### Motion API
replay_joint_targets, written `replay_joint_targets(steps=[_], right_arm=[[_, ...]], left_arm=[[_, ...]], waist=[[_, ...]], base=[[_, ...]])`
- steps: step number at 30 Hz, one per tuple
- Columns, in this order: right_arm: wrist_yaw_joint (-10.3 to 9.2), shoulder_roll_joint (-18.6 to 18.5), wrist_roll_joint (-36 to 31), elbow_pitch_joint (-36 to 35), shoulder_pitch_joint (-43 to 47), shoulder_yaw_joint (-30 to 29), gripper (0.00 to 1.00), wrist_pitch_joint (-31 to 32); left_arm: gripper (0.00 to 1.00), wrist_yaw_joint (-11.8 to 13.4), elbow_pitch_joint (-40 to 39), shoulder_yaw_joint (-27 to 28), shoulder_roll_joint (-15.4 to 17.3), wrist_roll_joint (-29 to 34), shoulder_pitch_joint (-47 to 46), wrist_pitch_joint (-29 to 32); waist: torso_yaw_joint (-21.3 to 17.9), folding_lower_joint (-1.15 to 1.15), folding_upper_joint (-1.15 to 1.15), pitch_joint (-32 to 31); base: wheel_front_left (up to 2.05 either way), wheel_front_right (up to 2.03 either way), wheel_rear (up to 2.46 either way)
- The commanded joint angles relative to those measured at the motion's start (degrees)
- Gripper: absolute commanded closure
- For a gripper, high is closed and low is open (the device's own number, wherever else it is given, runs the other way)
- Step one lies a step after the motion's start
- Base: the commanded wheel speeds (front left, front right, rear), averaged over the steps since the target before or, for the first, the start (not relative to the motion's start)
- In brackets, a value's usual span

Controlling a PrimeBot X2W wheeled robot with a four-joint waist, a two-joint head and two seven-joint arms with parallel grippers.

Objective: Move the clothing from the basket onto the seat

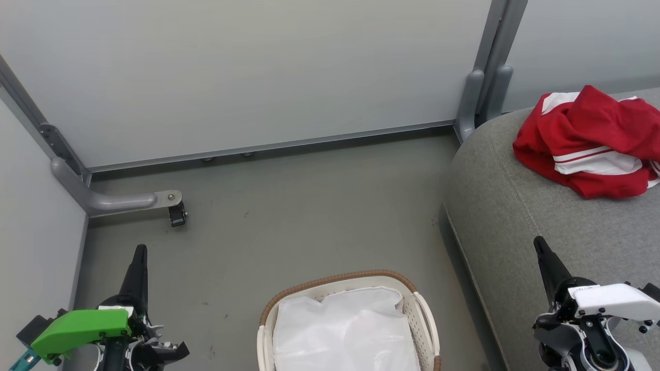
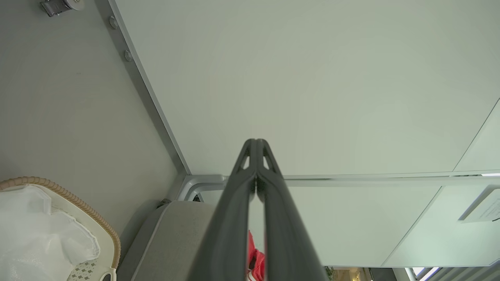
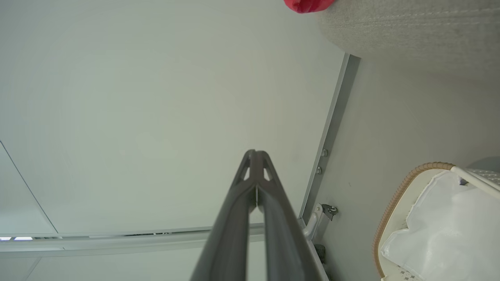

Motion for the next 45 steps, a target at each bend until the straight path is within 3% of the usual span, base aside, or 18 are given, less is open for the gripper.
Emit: replay_joint_targets(steps=[1, 8, 45], right_arm=[[-0.02, -0.35, 1.22, -0.28, -0.55, -0.26, 1.00, 0.39], [-0.02, -0.36, 3.73, -0.41, -0.54, -0.60, 1.00, 1.06], [-0.02, -0.36, 3.52, -0.38, -0.51, -0.54, 1.00, 1.03]], left_arm=[[1.00, -0.28, -0.22, 0.34, 0.32, -1.09, -1.03, 0.29], [1.00, -0.36, -0.27, 0.59, 0.32, -3.30, -1.37, 0.97], [1.00, -0.36, -0.24, 0.54, 0.32, -3.09, -1.18, 0.96]], waist=[[0.01, 0.00, 0.54, -0.01], [0.03, 0.00, 0.58, -0.03], [0.03, 0.00, 0.58, -0.03]], base=[[0.00, 0.00, 0.00], [0.00, 0.00, 0.00], [0.00, 0.00, 0.00]])
